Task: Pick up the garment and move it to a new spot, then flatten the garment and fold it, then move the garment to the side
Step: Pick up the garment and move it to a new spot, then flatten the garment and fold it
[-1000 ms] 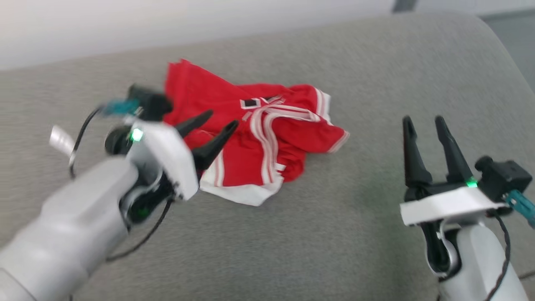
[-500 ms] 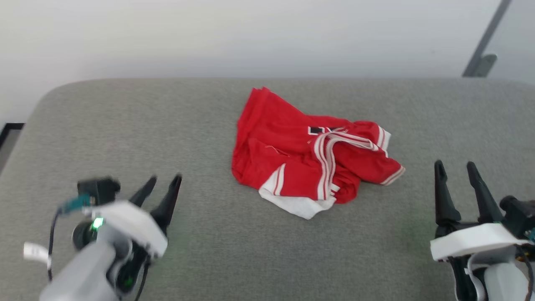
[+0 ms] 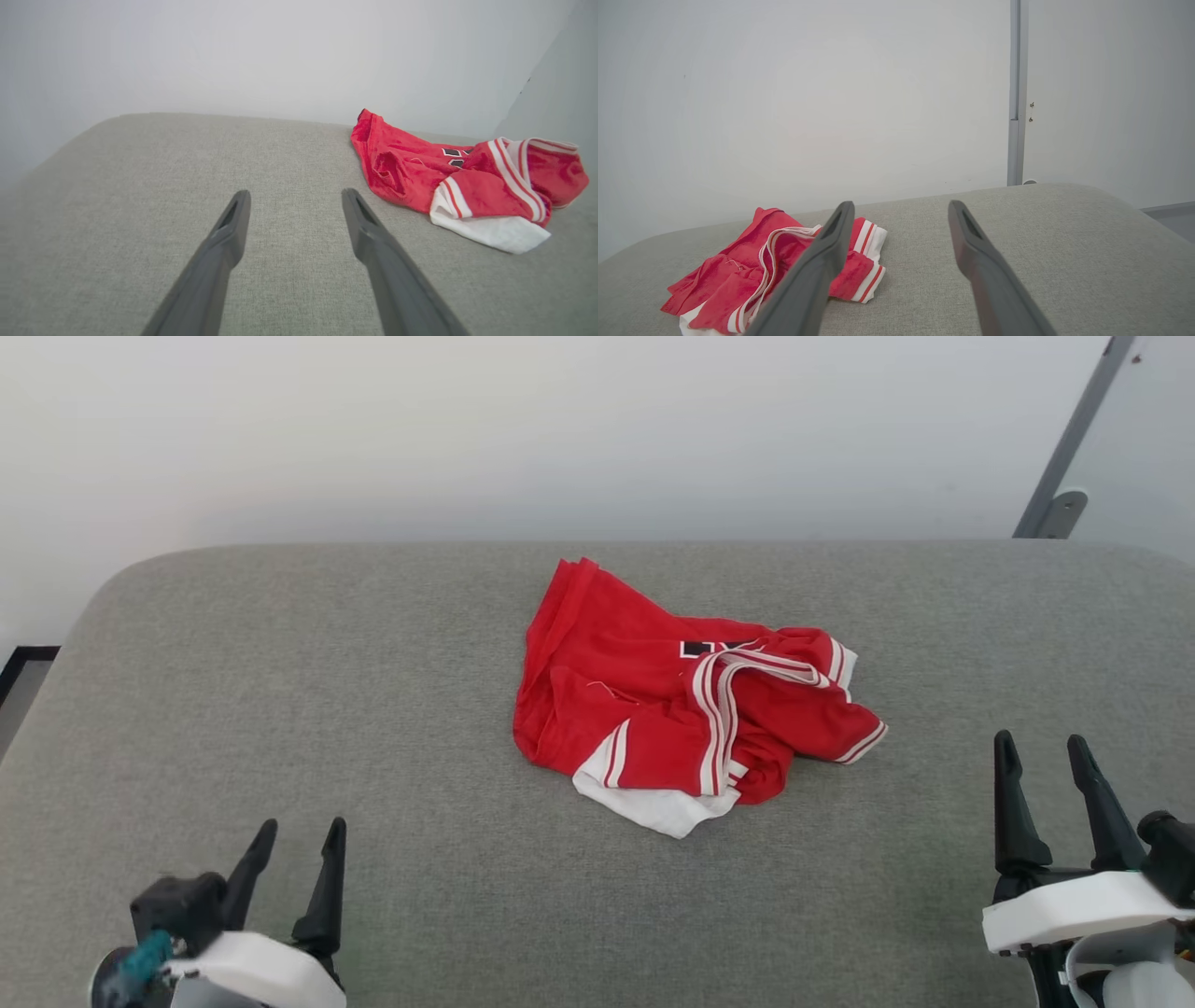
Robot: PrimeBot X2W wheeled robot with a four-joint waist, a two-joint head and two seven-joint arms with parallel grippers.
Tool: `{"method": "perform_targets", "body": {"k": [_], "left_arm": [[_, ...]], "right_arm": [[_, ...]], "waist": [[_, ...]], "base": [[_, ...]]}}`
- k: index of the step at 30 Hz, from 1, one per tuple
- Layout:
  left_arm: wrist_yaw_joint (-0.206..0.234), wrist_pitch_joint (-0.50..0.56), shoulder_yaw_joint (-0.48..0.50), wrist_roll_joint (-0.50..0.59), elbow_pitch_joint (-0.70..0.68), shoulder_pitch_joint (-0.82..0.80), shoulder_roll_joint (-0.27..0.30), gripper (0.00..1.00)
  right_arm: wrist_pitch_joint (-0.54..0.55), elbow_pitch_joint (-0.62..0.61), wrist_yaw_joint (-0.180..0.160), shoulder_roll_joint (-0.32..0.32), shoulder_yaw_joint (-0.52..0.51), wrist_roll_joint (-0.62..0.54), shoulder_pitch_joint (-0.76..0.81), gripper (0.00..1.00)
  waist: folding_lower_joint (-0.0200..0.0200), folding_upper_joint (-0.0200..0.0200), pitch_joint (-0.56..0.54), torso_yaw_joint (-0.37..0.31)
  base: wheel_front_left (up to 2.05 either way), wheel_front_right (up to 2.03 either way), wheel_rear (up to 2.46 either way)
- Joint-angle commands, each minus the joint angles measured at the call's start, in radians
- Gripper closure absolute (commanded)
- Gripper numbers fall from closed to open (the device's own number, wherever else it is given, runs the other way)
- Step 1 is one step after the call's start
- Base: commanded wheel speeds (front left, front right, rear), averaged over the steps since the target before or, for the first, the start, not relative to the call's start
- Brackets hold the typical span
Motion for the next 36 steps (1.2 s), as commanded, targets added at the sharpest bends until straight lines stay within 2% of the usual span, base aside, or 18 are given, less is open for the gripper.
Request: {"method": "perform_targets", "body": {"k": [1,5,9,22,29,32,36], "left_arm": [[-0.006,-0.005,0.033,0.068,-0.044,0.032,-0.016,0.0],[-0.021,-0.005,0.1,0.199,-0.141,0.086,-0.058,0.0],[-0.036,-0.005,0.145,0.27,-0.183,0.109,-0.093,0.0],[-0.06,-0.005,0.208,0.335,-0.169,0.118,-0.151,0.0],[-0.061,-0.005,0.209,0.342,-0.17,0.111,-0.155,0.0],[-0.061,-0.005,0.187,0.311,-0.177,0.1,-0.151,0.0],[-0.061,-0.005,0.086,0.259,-0.18,0.022,-0.071,0.0]], "right_arm": [[-0.005,-0.007,0.0,0.004,-0.001,-0.002,0.009,0.0],[-0.005,-0.04,0.0,0.017,-0.006,-0.001,0.019,0.0],[-0.005,-0.066,0.0,0.032,-0.014,-0.005,0.027,0.0],[-0.005,-0.068,0.0,0.046,-0.016,-0.018,0.02,0.0],[-0.005,-0.067,0.0,0.048,-0.014,-0.019,0.017,0.0],[-0.005,-0.065,0.0,0.049,-0.013,-0.017,0.013,0.0],[-0.005,-0.07,0.0,0.051,-0.014,-0.014,0.004,0.0]], "waist": [[0.0,0.0,-0.001,-0.007],[0.0,0.0,-0.003,-0.015],[0.0,0.0,-0.001,-0.02],[0.0,0.0,0.006,-0.024],[0.0,0.0,0.008,-0.022],[0.0,0.0,0.012,-0.023],[0.0,0.0,0.033,-0.022]], "base": [[0.0,0.0,0.0],[0.0,0.0,0.0],[0.0,0.0,0.0],[0.0,0.0,0.0],[0.0,0.0,0.0],[0.0,0.0,0.0],[0.0,0.0,0.0]]}}
